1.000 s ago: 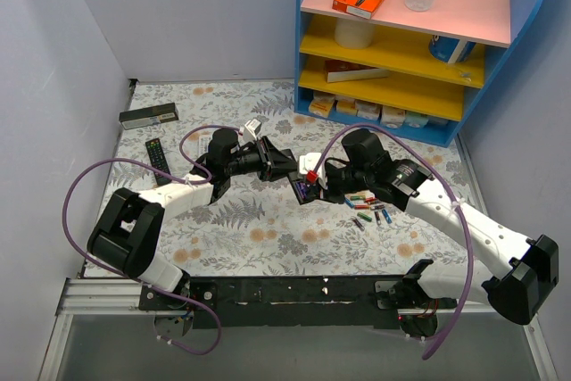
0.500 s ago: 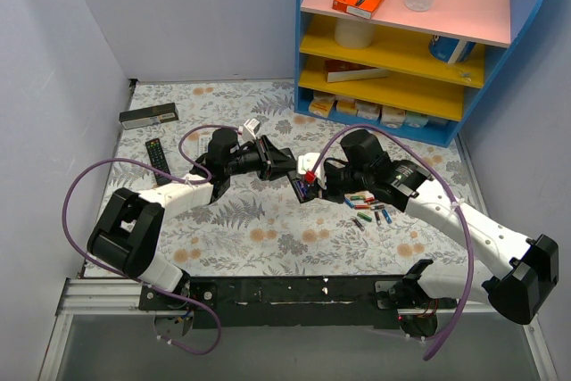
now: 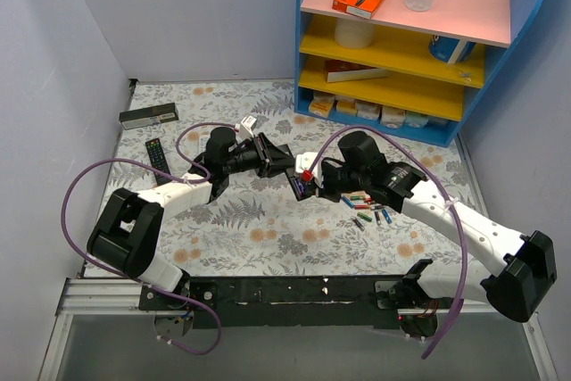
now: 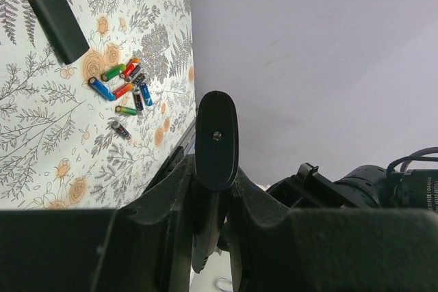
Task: Load the batteries into the remote control
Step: Load the battery into the remote control.
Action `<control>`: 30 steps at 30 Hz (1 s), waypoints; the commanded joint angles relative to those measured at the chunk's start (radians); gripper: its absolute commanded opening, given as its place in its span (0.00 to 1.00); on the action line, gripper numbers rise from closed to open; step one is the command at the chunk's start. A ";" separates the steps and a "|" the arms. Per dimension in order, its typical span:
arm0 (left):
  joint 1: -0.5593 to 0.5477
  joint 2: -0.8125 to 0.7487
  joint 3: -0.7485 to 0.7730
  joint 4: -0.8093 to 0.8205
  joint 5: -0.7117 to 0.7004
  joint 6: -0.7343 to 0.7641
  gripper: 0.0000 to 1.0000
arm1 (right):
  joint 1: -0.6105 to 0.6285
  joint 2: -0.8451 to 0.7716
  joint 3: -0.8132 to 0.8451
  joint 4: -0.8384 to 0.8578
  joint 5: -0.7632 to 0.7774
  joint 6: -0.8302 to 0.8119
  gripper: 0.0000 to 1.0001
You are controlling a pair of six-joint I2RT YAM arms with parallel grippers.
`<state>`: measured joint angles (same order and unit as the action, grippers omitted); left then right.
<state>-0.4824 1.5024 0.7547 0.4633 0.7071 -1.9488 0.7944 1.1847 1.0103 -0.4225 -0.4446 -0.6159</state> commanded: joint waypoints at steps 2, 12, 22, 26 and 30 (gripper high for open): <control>-0.015 -0.084 0.035 0.095 0.086 -0.165 0.00 | 0.000 0.023 -0.052 0.134 0.079 0.008 0.09; -0.016 -0.091 0.032 0.086 0.083 -0.174 0.00 | 0.000 0.023 -0.108 0.223 0.129 0.034 0.09; -0.016 -0.114 0.087 -0.060 0.043 0.000 0.00 | 0.000 0.131 0.014 0.102 0.107 0.172 0.13; -0.015 -0.134 0.098 -0.164 -0.026 0.117 0.00 | 0.000 0.125 0.025 0.100 0.089 0.243 0.14; -0.015 -0.148 0.078 -0.296 -0.161 0.266 0.00 | -0.001 0.082 0.033 0.136 0.089 0.318 0.19</control>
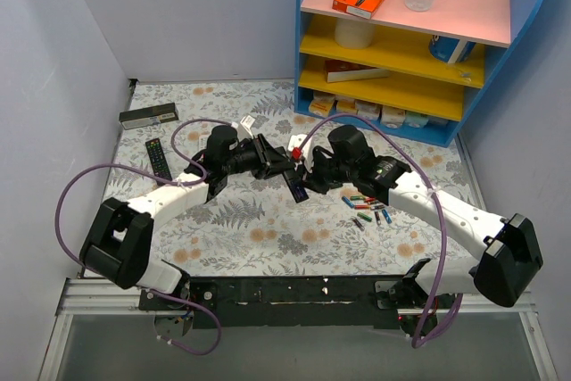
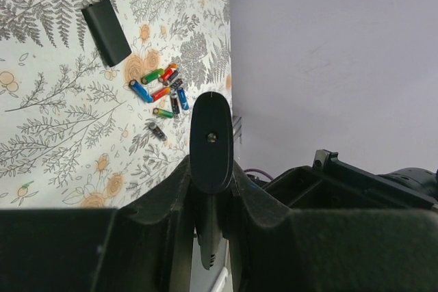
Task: Load the batteries into the remote control
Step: Load the battery into the remote control, then pick up the battery cover at the center of the board.
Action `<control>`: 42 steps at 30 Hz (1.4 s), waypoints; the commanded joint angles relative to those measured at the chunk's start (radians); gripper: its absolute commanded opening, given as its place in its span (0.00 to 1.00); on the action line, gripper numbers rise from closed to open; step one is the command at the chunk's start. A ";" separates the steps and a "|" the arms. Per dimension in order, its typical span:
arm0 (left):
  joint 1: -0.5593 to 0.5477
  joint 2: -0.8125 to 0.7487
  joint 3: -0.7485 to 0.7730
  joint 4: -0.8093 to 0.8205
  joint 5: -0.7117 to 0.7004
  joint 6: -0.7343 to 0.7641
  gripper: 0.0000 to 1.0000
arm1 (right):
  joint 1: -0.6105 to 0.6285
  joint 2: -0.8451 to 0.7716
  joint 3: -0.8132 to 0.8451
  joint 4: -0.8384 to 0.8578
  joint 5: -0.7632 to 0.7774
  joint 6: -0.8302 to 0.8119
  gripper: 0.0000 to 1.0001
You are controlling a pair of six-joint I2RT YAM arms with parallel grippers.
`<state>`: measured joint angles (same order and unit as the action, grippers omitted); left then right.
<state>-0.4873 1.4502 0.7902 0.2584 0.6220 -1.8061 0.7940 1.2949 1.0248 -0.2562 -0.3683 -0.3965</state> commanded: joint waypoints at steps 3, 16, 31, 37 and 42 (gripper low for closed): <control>-0.004 -0.108 -0.002 -0.139 -0.178 0.204 0.00 | -0.004 -0.046 0.035 -0.049 0.078 0.169 0.32; 0.027 -0.312 -0.244 -0.127 -0.364 0.258 0.00 | -0.171 0.115 0.060 -0.209 0.477 0.450 0.76; 0.036 -0.393 -0.253 -0.165 -0.337 0.304 0.00 | -0.202 0.501 0.250 -0.302 0.591 0.551 0.81; 0.038 -0.395 -0.253 -0.154 -0.329 0.315 0.00 | -0.208 0.540 0.224 -0.298 0.568 0.584 0.73; 0.038 -0.393 -0.253 -0.153 -0.326 0.314 0.00 | -0.217 0.561 0.193 -0.262 0.546 0.585 0.66</control>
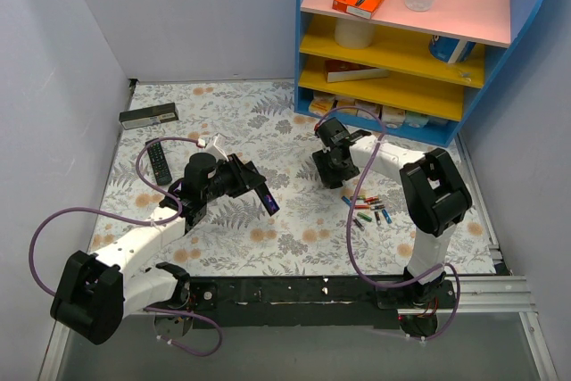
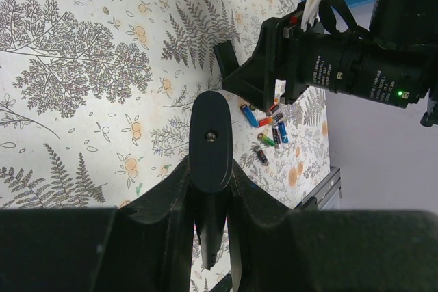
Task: Load the batteries into the remote control
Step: Pick up the battery cover at the center of the board.
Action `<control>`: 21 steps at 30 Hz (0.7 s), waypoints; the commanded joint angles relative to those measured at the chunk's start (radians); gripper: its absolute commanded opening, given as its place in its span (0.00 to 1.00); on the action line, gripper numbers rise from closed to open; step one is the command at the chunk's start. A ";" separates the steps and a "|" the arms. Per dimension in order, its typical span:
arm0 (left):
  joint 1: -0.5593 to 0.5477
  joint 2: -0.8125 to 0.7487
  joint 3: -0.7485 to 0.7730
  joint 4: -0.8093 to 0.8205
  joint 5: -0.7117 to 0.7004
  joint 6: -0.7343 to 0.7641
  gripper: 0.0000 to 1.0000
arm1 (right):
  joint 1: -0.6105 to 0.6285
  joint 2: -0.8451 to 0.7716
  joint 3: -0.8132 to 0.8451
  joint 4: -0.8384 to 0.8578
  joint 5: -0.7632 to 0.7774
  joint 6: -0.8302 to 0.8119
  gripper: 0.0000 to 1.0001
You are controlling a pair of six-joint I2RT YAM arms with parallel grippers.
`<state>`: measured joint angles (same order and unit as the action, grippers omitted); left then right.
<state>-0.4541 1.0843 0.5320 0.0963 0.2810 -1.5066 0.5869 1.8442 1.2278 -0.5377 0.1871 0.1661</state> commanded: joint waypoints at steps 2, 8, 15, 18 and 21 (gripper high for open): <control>0.005 -0.027 0.005 0.011 0.015 0.009 0.00 | -0.010 0.018 -0.014 0.022 -0.012 0.016 0.63; 0.005 -0.015 0.003 0.026 0.029 -0.010 0.00 | -0.010 0.013 -0.047 0.036 -0.031 0.015 0.47; 0.003 0.029 -0.015 0.126 0.061 -0.066 0.00 | -0.010 -0.066 -0.085 0.035 -0.035 -0.023 0.33; 0.005 0.052 -0.027 0.190 0.061 -0.101 0.00 | -0.009 -0.125 -0.082 0.003 -0.066 -0.052 0.31; 0.003 0.077 -0.035 0.258 0.060 -0.142 0.00 | 0.005 -0.184 -0.057 -0.042 -0.084 -0.072 0.31</control>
<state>-0.4541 1.1439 0.5137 0.2226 0.3271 -1.5852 0.5785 1.7676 1.1473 -0.5228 0.1410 0.1379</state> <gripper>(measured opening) 0.188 0.488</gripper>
